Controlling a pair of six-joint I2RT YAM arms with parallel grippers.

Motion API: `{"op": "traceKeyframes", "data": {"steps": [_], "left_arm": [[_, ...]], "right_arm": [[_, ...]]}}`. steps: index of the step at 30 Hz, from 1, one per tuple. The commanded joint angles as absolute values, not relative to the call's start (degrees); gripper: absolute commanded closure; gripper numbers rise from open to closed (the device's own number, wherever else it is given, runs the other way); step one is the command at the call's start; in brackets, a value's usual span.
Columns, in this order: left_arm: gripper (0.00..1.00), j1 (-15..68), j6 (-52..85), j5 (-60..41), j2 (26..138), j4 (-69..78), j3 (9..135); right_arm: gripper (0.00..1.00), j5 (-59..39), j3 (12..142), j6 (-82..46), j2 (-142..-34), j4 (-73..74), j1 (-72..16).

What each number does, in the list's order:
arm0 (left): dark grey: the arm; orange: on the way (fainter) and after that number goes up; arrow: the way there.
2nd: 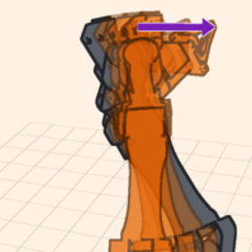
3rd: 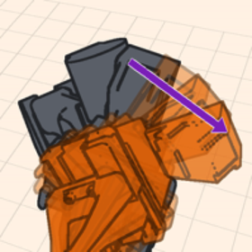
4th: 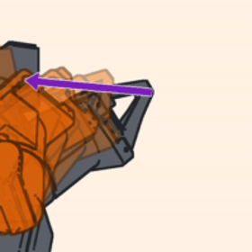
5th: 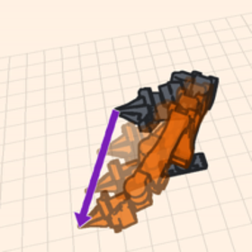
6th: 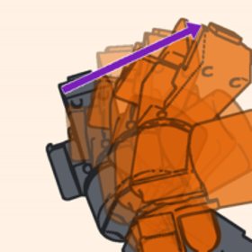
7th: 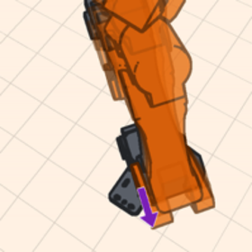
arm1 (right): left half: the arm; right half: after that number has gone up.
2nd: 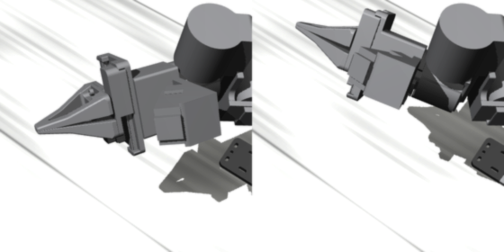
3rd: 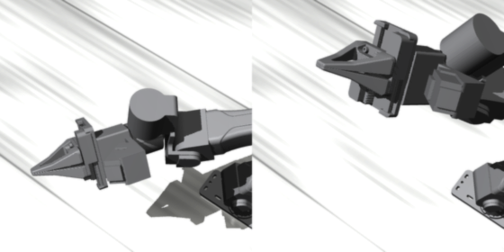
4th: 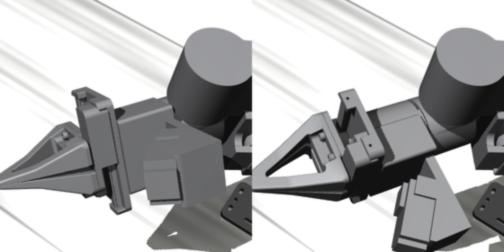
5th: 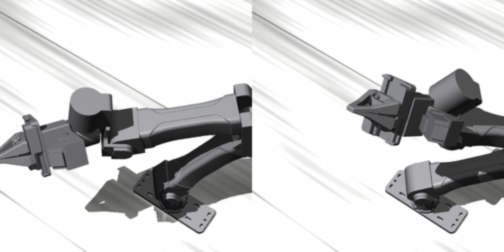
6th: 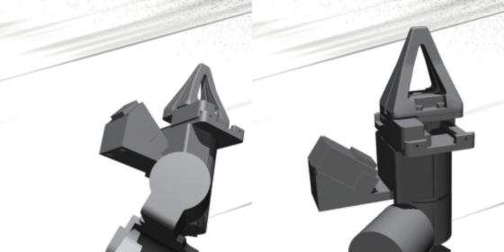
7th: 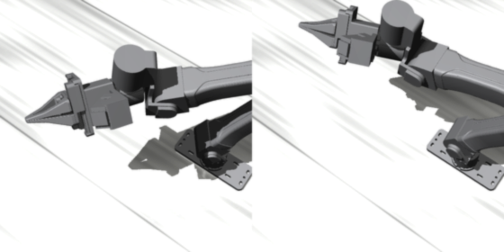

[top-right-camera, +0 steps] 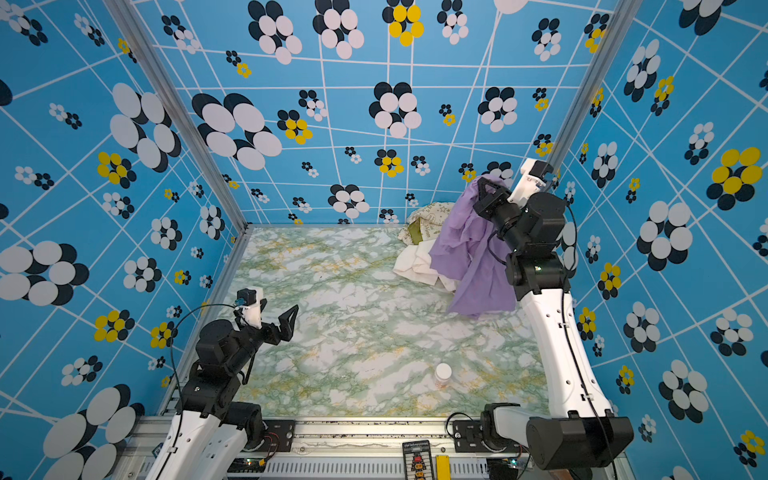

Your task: Pick out a specific cloth from the pile

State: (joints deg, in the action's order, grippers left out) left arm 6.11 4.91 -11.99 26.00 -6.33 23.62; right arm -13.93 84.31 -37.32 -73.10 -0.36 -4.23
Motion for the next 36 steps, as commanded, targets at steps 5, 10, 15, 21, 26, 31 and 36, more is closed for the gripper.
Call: {"op": "traceKeyframes", "data": {"steps": [5,10,15,21,26,31,36], "left_arm": [[0.01,6.50,4.48,-11.42,25.22,-6.77,22.83],[0.01,6.50,4.44,-11.23,25.05,-6.77,22.84],[0.01,6.50,4.54,-11.11,24.86,-6.77,22.69],[0.01,6.50,4.66,-10.75,24.79,-6.86,22.63],[0.01,6.50,4.83,-10.39,24.79,-6.86,22.65],[0.01,6.50,4.83,-10.35,24.79,-6.77,22.59],[0.01,6.51,4.90,-10.51,24.87,-6.68,22.50]], "right_arm": [[1.00,-17.45,91.20,-28.43,-77.56,-5.46,-14.10],[1.00,-17.04,93.54,-24.69,-81.54,-9.70,-21.25],[1.00,-14.91,92.16,-19.90,-85.71,-13.98,-28.98],[0.57,-15.56,89.67,-16.22,-91.57,-20.62,-34.91],[0.27,-12.22,89.33,-12.97,-92.81,-26.28,-35.99],[0.23,-4.77,87.98,-8.14,-90.69,-30.00,-35.95],[0.15,1.55,84.37,-5.25,-88.55,-31.43,-35.95]]}}
